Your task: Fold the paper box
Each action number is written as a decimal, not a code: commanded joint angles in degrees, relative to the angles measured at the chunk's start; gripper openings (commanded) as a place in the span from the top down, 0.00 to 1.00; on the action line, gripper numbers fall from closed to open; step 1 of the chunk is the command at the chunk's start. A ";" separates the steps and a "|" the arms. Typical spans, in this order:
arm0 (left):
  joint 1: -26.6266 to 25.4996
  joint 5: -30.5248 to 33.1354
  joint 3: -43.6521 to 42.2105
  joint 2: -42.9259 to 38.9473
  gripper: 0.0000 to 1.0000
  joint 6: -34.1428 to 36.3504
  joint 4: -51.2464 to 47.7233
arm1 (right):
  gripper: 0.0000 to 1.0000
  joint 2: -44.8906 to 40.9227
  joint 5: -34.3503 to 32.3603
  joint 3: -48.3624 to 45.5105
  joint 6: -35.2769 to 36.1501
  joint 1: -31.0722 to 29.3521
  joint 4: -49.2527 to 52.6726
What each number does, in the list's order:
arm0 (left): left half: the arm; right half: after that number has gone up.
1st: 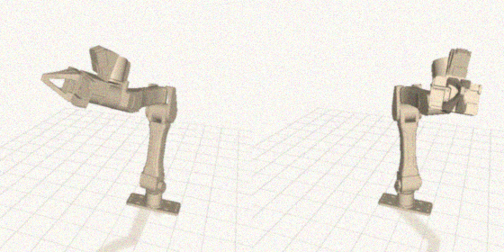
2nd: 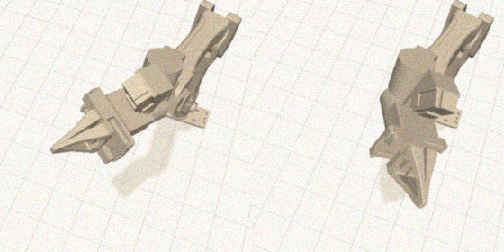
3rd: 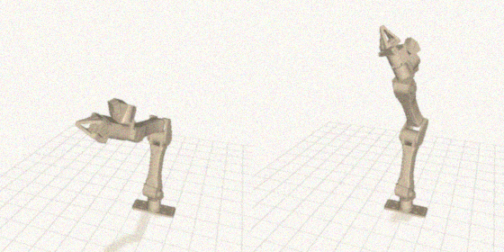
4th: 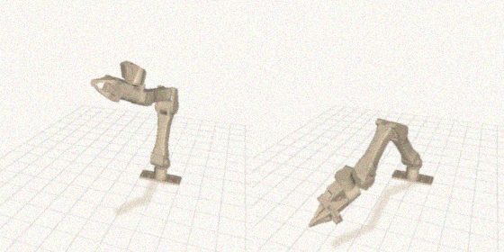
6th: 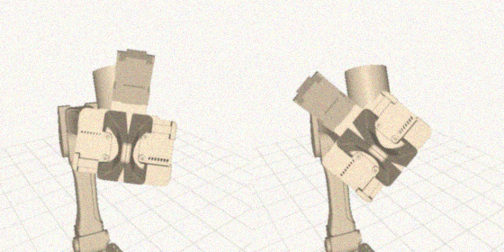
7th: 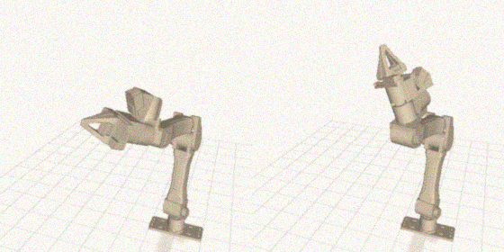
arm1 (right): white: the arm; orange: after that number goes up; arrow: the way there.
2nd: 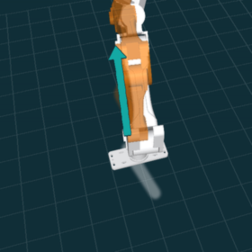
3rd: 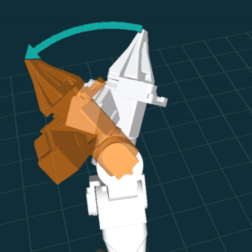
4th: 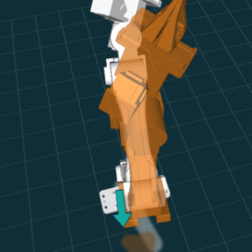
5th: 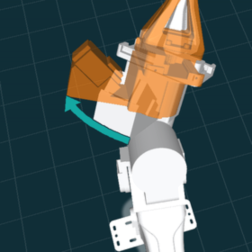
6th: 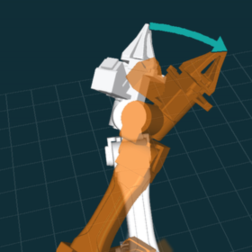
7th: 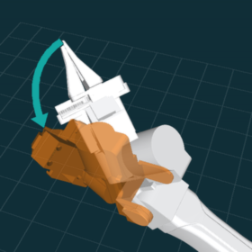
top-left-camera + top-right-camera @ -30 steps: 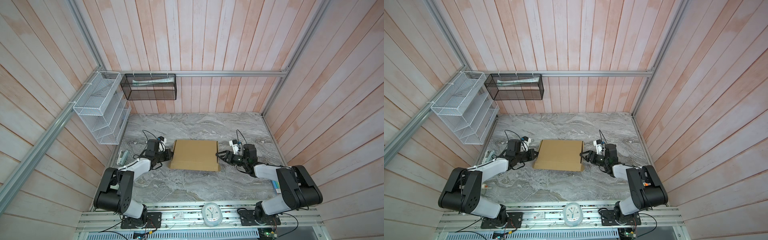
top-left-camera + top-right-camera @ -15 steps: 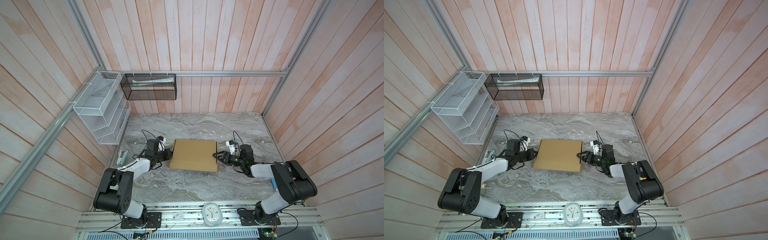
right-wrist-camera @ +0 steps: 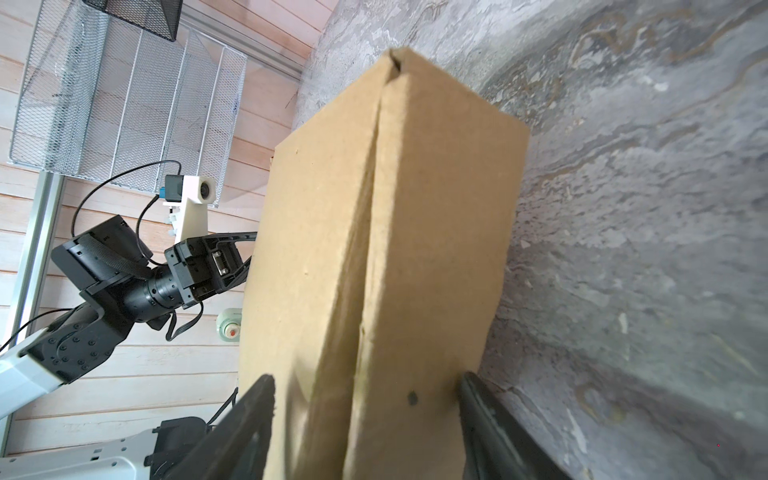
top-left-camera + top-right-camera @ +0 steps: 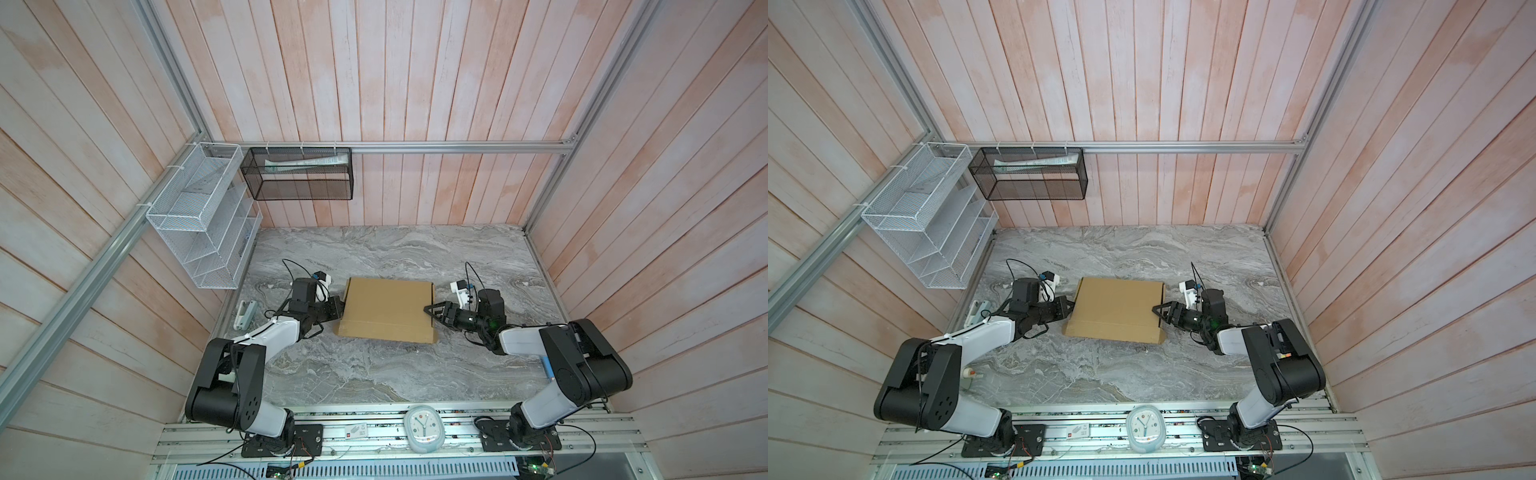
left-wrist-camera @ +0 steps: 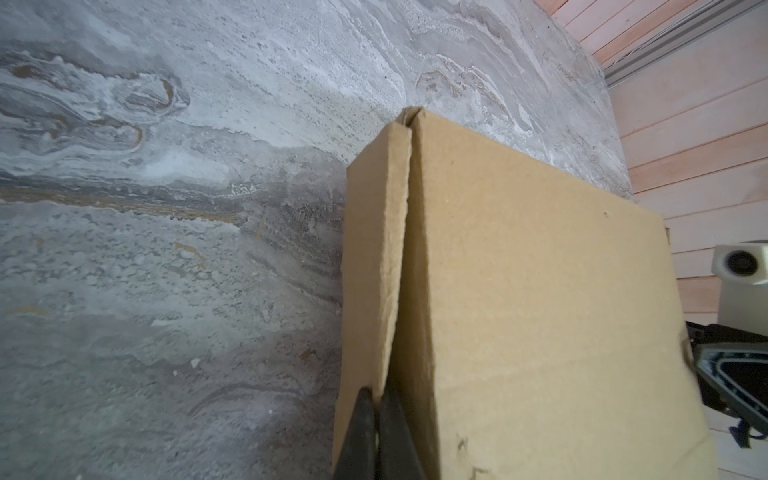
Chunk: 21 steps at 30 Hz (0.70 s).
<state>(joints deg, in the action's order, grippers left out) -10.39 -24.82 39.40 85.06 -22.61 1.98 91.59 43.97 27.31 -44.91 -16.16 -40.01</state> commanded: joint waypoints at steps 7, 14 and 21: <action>0.11 -2.58 -1.30 -2.30 1.00 -1.80 2.28 | 0.28 -1.85 -1.02 0.86 2.78 -0.03 3.61; 0.20 -3.26 -1.41 -2.78 1.00 -2.12 2.13 | 0.28 -2.63 -1.34 0.15 2.89 0.62 3.62; 0.29 -3.22 -1.69 -3.41 1.00 -2.23 2.24 | 0.20 -2.64 -1.36 0.19 2.69 0.63 3.18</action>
<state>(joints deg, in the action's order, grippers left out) -10.39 -26.24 38.33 83.11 -23.83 2.42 89.97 43.09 27.33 -42.81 -15.66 -36.53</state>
